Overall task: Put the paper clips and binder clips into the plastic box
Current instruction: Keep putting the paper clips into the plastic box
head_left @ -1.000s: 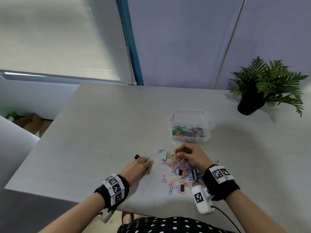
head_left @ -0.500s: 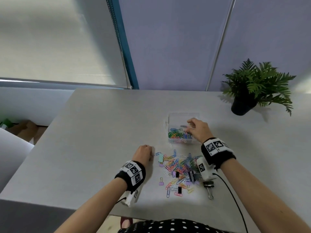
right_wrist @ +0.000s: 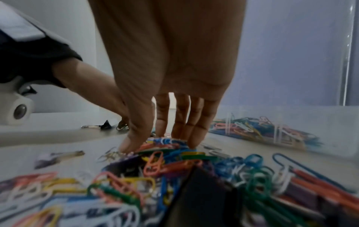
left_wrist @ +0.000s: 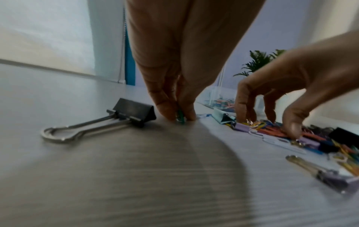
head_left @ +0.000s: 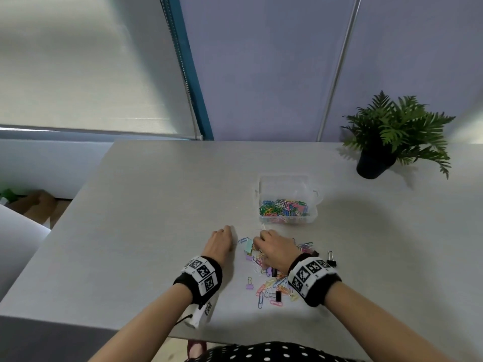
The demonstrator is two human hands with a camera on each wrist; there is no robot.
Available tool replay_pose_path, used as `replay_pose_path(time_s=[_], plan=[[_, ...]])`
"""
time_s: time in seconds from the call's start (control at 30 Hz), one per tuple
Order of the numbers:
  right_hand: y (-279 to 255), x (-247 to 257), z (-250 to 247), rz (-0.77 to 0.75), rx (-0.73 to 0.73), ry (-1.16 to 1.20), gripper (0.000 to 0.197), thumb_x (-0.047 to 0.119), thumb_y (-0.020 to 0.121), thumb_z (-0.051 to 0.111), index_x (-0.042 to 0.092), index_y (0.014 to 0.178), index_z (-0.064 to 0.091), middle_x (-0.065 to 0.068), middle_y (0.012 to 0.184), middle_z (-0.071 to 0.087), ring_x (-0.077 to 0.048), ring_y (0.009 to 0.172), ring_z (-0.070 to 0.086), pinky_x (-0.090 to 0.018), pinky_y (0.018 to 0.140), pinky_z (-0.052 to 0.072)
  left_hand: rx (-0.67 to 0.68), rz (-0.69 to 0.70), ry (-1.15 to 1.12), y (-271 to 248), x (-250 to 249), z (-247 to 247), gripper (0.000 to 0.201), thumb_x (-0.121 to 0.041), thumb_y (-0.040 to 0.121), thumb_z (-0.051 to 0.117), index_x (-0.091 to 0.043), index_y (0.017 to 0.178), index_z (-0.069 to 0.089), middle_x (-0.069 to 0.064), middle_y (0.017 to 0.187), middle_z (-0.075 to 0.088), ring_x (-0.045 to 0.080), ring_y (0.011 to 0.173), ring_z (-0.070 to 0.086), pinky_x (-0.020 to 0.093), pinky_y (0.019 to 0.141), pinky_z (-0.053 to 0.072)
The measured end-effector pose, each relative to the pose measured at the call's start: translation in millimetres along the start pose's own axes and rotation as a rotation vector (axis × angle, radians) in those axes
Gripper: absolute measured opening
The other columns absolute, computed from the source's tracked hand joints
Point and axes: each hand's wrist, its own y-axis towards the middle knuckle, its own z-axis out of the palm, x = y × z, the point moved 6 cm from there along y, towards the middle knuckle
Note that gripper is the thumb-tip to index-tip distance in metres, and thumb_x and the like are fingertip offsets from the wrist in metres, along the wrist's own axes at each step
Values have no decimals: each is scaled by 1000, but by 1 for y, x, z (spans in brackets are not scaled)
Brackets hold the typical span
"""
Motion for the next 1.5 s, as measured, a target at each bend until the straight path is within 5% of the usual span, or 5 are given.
replay_pose_path(time_s=[0.37,0.6,1.0,1.3,1.5], plan=[[-13,-34,-6,187,-131,630,23,11,74,72,23,68,52,3,68,57,-14,64,53,-36,69,50,38,22,78,2,1,6,19,-8,89,41,-5,104,52,12,115,53,27,110,46,29,91,39],[-35,-53,-10,296,-220,1037,20,1,70,74,16,68,61,4,62,60,3,44,53,-15,49,45,181,21,-259,28,-13,-33,11,-2,90,49,-8,89,58,14,88,63,20,81,59,24,74,45],[-49,-66,-7,386,-285,1256,12,-4,76,68,7,78,63,-10,75,66,-12,59,62,-18,57,53,173,156,-328,94,-104,-49,25,4,83,61,3,107,65,20,108,68,28,104,63,29,96,48],[-52,-90,-21,415,-369,1314,15,-8,78,62,2,90,65,-11,82,69,-13,65,65,-16,60,54,71,-5,-391,58,-30,-67,27,9,88,45,2,109,60,19,107,64,19,84,57,15,60,45],[-25,-116,-64,427,-578,1282,20,-9,79,61,-10,98,61,-17,83,66,-20,65,61,-13,58,55,297,-189,43,11,11,-24,38,-10,88,54,-1,123,42,19,125,50,34,114,53,37,91,45]])
